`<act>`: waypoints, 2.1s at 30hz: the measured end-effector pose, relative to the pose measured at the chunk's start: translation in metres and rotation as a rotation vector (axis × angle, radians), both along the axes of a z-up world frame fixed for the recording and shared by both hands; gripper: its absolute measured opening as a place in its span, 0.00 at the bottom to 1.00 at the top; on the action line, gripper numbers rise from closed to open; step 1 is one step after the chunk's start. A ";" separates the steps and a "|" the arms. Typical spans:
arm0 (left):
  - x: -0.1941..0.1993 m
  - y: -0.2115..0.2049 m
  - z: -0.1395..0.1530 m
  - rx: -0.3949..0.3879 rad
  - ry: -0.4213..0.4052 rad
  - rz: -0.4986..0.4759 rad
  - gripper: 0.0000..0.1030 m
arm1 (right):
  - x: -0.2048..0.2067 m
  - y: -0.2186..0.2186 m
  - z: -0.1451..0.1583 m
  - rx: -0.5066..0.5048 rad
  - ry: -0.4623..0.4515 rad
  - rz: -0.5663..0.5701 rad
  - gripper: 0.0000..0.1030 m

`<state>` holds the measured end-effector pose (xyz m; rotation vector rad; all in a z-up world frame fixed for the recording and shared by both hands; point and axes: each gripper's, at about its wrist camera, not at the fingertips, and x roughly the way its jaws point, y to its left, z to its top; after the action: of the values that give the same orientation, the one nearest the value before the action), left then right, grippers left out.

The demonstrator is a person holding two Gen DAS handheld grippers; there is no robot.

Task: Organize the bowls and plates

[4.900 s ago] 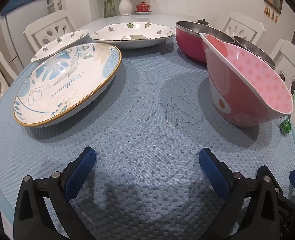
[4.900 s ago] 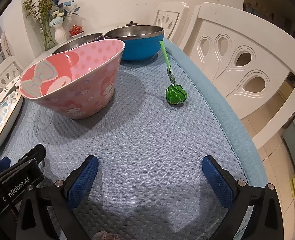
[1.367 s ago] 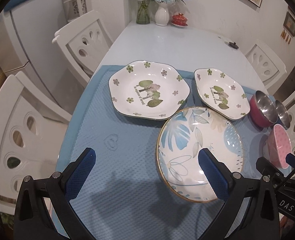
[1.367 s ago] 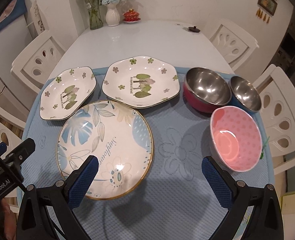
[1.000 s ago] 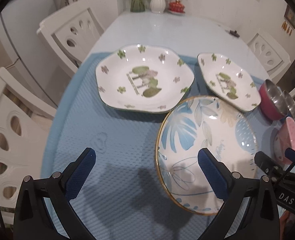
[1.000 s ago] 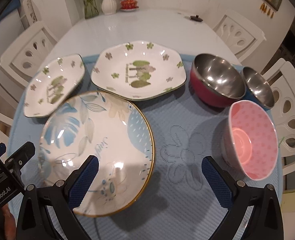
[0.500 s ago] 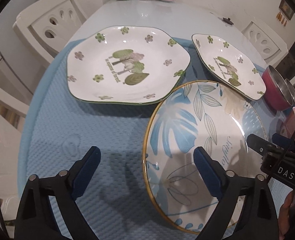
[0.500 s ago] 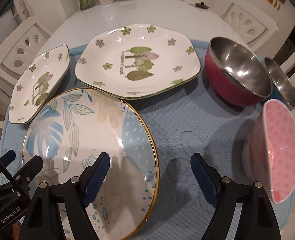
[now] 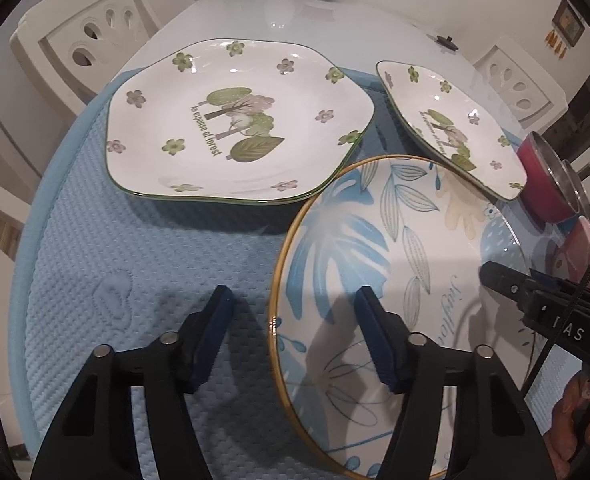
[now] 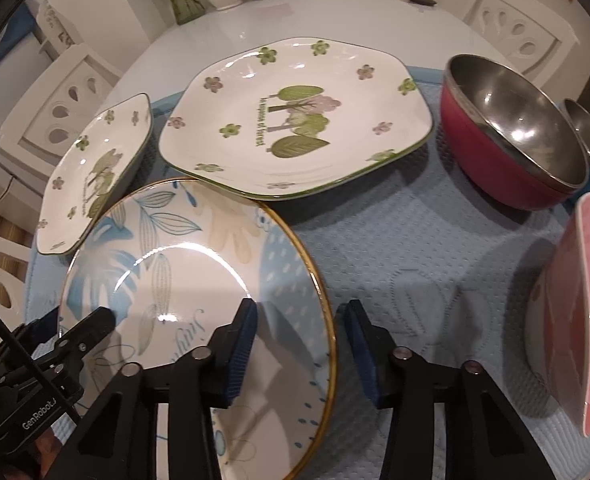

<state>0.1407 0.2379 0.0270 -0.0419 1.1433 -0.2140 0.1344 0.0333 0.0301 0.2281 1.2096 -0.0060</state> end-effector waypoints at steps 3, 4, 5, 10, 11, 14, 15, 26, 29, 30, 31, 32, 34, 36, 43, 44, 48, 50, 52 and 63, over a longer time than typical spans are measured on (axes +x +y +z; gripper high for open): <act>-0.001 0.000 0.000 -0.025 -0.003 -0.012 0.46 | 0.003 0.001 0.000 0.018 -0.002 0.014 0.39; -0.001 0.000 0.000 -0.031 -0.005 -0.015 0.42 | 0.002 0.002 -0.001 0.021 -0.003 0.020 0.39; -0.002 0.000 0.000 -0.046 -0.005 -0.022 0.38 | 0.002 0.003 -0.001 0.025 -0.005 0.029 0.39; -0.006 -0.002 -0.001 -0.089 0.000 -0.015 0.37 | 0.000 0.002 -0.002 0.051 -0.007 0.062 0.39; -0.005 -0.001 0.000 -0.105 0.004 -0.007 0.37 | -0.001 0.002 -0.003 0.055 -0.006 0.066 0.39; -0.003 0.007 0.000 -0.172 0.028 0.037 0.37 | 0.001 0.004 -0.003 0.069 0.006 0.063 0.39; -0.003 0.008 0.001 -0.180 0.030 0.051 0.37 | 0.000 0.004 -0.002 0.076 0.015 0.049 0.40; -0.036 0.027 0.022 -0.170 0.001 0.128 0.45 | -0.030 0.026 0.011 0.090 0.065 0.037 0.41; -0.048 0.038 0.032 -0.139 -0.017 0.157 0.45 | -0.039 0.040 0.020 0.098 0.063 0.055 0.41; -0.053 0.044 0.034 -0.140 -0.016 0.171 0.45 | -0.041 0.046 0.024 0.096 0.060 0.062 0.41; -0.057 0.051 0.035 -0.145 -0.011 0.187 0.45 | -0.043 0.051 0.027 0.095 0.059 0.071 0.41; -0.060 0.055 0.036 -0.147 -0.008 0.196 0.45 | -0.046 0.058 0.029 0.091 0.063 0.084 0.41; -0.070 0.066 0.037 -0.137 -0.001 0.214 0.45 | -0.054 0.073 0.029 0.090 0.074 0.115 0.41; -0.082 0.078 0.037 -0.124 0.005 0.226 0.45 | -0.062 0.085 0.026 0.095 0.090 0.138 0.41; -0.109 0.110 0.026 -0.099 0.031 0.267 0.45 | -0.092 0.122 0.011 0.086 0.143 0.223 0.41; -0.110 0.111 0.023 -0.093 0.031 0.267 0.45 | -0.094 0.124 0.010 0.082 0.143 0.225 0.41; -0.110 0.112 0.016 -0.095 0.016 0.255 0.45 | -0.096 0.131 0.008 0.048 0.126 0.225 0.41; -0.107 0.112 0.013 -0.101 0.015 0.243 0.45 | -0.098 0.132 0.008 0.032 0.123 0.218 0.41; -0.105 0.111 0.009 -0.100 0.025 0.227 0.45 | -0.103 0.130 0.007 0.031 0.139 0.207 0.41; -0.129 0.116 0.050 -0.074 -0.090 0.228 0.44 | -0.142 0.100 0.060 0.033 0.013 0.157 0.40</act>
<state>0.0120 0.3535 0.0771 -0.2248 1.0318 -0.0541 -0.0072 0.1334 0.0898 0.1614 1.2381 0.1497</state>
